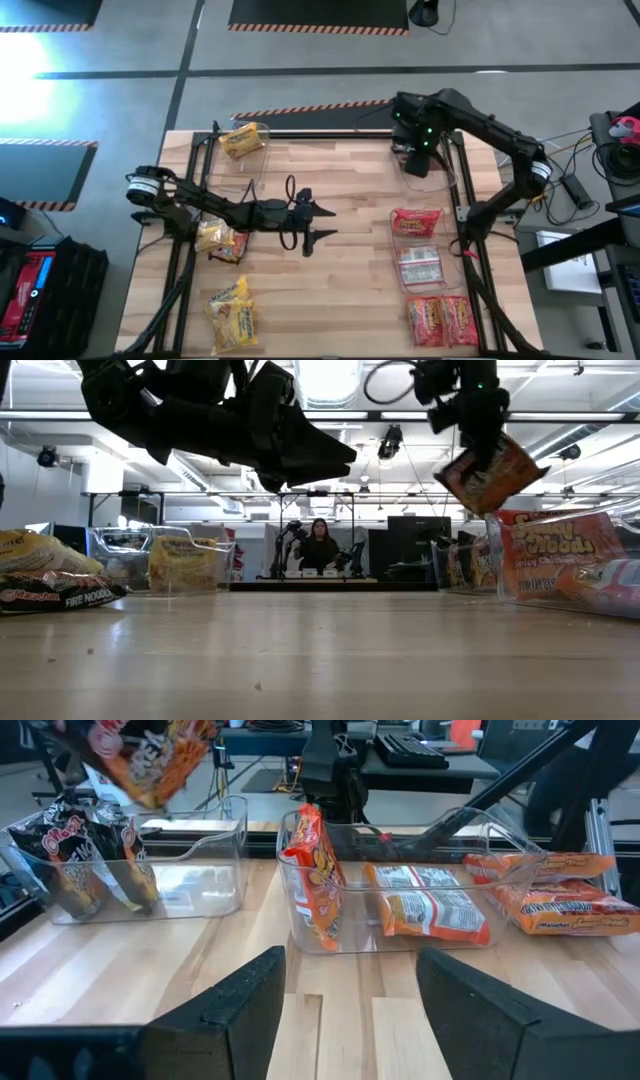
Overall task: Sort Maruchan noodles
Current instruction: Put the black noodle pack into the top right transparent bin
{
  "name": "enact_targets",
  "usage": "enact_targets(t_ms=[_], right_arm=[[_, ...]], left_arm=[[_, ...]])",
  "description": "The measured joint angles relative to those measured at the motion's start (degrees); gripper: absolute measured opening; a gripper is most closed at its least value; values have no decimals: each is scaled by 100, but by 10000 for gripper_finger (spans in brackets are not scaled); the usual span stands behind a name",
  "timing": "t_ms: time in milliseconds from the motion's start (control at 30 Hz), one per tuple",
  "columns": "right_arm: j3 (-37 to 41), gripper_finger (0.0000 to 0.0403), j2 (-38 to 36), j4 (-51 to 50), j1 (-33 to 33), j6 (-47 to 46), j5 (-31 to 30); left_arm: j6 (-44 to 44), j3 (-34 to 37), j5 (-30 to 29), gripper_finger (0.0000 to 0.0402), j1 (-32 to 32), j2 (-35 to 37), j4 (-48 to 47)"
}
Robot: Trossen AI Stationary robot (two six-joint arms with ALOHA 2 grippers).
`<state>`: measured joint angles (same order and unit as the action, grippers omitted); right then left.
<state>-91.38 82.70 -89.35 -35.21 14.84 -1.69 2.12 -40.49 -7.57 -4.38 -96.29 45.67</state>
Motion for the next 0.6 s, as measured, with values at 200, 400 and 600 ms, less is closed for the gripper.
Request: enact_targets(t_ms=[200, 400, 600], right_arm=[[95, 109, 24, 17, -440, 441, 8], [553, 110, 90, 128, -680, 838, 11], [1181, 111, 90, 827, -845, 1512, 23]], left_arm=[[-6, 0, -87, 210, 13, 0, 0], [-6, 0, -90, 210, 15, 2, -39], [-6, 0, -97, 210, 58, 2, -53]])
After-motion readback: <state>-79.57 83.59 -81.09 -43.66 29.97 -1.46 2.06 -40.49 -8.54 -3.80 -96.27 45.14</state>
